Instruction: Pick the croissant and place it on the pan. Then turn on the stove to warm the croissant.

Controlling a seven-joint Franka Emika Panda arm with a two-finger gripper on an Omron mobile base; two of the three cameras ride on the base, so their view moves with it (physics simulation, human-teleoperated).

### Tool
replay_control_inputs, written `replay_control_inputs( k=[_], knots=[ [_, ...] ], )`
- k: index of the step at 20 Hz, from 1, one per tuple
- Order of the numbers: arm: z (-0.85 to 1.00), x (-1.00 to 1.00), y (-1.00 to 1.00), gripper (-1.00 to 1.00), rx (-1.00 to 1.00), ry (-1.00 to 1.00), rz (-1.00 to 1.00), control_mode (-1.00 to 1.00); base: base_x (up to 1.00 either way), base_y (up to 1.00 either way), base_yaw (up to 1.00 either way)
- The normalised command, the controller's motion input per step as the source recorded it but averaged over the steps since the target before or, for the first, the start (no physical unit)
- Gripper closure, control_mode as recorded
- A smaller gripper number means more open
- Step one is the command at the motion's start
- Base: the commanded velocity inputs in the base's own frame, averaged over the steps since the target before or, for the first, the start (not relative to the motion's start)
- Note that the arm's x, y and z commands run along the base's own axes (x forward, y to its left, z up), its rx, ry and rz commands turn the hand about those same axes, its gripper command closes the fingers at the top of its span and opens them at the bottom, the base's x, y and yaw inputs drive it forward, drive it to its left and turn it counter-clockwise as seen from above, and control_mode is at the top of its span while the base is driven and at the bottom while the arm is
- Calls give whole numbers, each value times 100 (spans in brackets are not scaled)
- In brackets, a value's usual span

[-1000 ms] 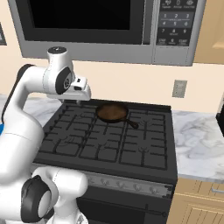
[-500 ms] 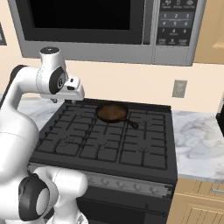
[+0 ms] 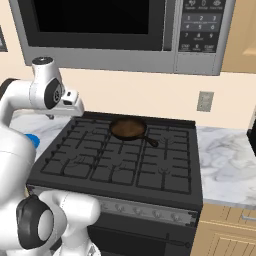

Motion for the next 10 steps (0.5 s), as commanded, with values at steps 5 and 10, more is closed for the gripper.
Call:
replay_control_inputs(
  k=[5,10],
  knots=[
    [-17,0,40,-100,0,0,0,-100,0,0,0],
    [-18,0,37,-100,1,0,0,-100,0,0,0]
  ],
)
